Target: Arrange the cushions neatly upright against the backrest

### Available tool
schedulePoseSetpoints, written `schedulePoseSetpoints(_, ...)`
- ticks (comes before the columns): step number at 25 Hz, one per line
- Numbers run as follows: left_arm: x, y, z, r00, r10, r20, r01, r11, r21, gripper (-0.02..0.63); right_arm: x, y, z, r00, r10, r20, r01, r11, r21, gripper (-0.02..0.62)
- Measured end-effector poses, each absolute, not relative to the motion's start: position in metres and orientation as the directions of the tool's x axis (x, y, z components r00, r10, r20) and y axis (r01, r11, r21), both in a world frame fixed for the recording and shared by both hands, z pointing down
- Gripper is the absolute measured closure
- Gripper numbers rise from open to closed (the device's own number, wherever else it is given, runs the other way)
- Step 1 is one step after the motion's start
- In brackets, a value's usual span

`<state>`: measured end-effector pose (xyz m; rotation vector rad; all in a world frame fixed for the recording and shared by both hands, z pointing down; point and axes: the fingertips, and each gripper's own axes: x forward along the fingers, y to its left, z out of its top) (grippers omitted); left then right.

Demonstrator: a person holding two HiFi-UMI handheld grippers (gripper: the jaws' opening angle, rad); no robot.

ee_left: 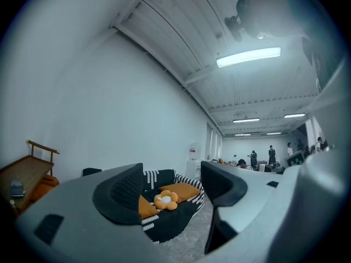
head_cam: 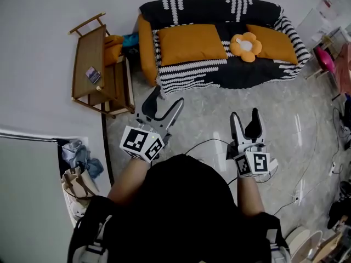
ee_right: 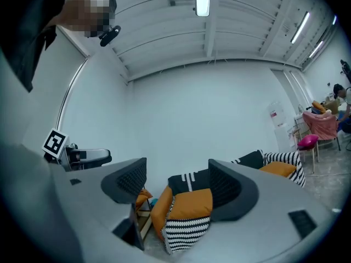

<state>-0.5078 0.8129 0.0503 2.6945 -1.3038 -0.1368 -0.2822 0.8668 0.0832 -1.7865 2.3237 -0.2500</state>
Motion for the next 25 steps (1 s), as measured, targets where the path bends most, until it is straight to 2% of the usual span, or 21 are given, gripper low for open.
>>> schedulePoseSetpoints(12, -0.442, 0.823, 0.049, 0.616, -0.788, 0.000, -0.781, -0.611, 0.129, 0.272, -0.206, 0.885, 0.098, -0.233, -0.972, -0.018, -0.936, 0.229, -0.267, 0.255)
schedulePoseSetpoints(17, -0.443, 0.804, 0.061, 0.607, -0.795, 0.017, -0.789, -0.599, 0.137, 0.272, -0.208, 0.861, 0.099, -0.243, -0.969, -0.039, -0.917, 0.243, -0.317, 0.255)
schedulePoseSetpoints(22, -0.458, 0.750, 0.063, 0.607, -0.794, -0.018, -0.786, -0.604, 0.135, 0.272, -0.217, 0.819, 0.104, -0.239, -0.971, -0.027, -0.935, 0.237, -0.264, 0.255)
schedulePoseSetpoints(25, -0.469, 0.709, 0.063, 0.614, -0.789, -0.039, -0.776, -0.612, 0.151, 0.242, -0.217, 0.786, 0.106, -0.205, -0.979, -0.009, -0.951, 0.201, -0.236, 0.255)
